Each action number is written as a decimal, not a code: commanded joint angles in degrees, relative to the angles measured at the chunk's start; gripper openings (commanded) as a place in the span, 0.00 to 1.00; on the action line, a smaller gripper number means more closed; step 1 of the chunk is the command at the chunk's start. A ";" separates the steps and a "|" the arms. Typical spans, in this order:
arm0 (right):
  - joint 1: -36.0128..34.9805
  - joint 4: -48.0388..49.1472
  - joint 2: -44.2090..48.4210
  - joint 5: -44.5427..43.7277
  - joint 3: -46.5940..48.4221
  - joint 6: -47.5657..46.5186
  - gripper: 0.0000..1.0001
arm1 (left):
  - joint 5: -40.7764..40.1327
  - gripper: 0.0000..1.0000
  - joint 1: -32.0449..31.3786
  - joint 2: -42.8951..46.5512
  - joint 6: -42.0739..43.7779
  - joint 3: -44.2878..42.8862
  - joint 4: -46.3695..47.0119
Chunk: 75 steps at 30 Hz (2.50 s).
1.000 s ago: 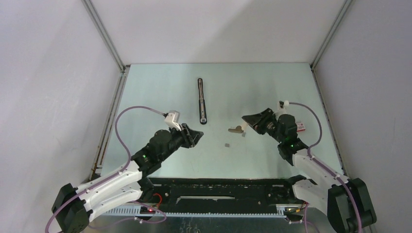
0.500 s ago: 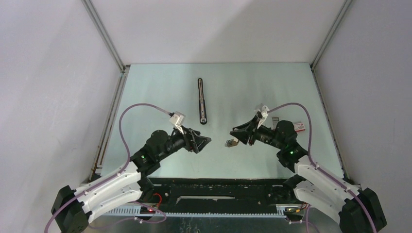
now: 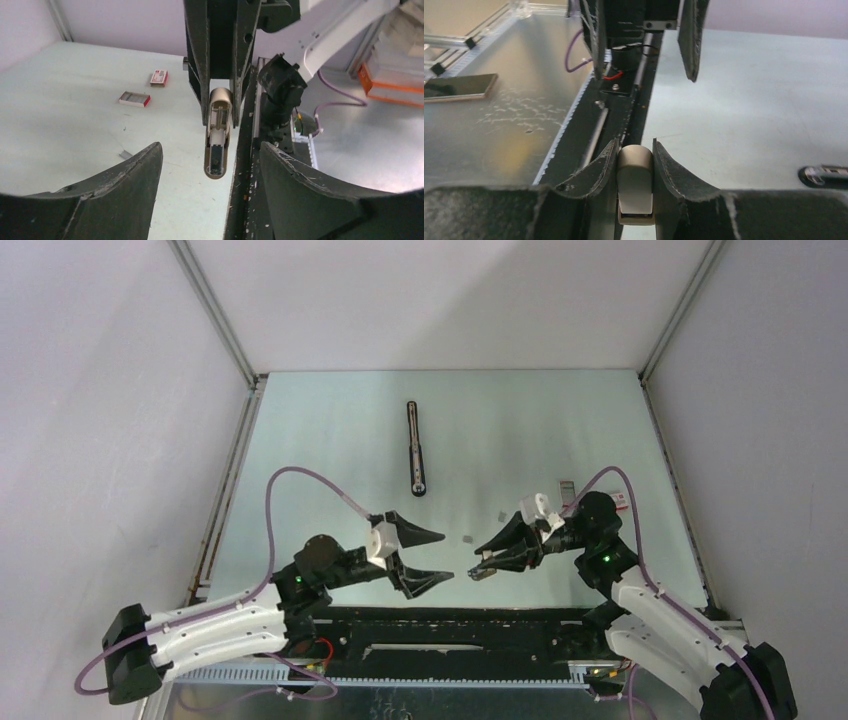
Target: Unload the staples from the stapler
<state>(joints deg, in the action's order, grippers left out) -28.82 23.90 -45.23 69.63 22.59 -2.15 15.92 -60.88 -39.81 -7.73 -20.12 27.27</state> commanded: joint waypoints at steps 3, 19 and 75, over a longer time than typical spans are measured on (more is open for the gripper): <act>-2.48 8.03 0.60 7.92 1.69 1.25 0.00 | 3.53 0.75 -3.42 -2.16 14.30 2.27 4.38; -11.55 7.60 -0.16 -4.44 2.99 -0.87 0.00 | -6.13 0.73 -7.23 -14.08 11.71 -0.88 9.74; -15.56 5.03 -0.47 -12.03 2.99 -6.12 0.00 | -4.86 0.62 -7.98 -16.59 9.72 -2.56 10.44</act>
<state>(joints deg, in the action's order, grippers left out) -43.70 26.87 -45.82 58.13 23.11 -8.45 12.12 -68.51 -57.63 1.91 -18.96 35.48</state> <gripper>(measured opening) 0.345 0.618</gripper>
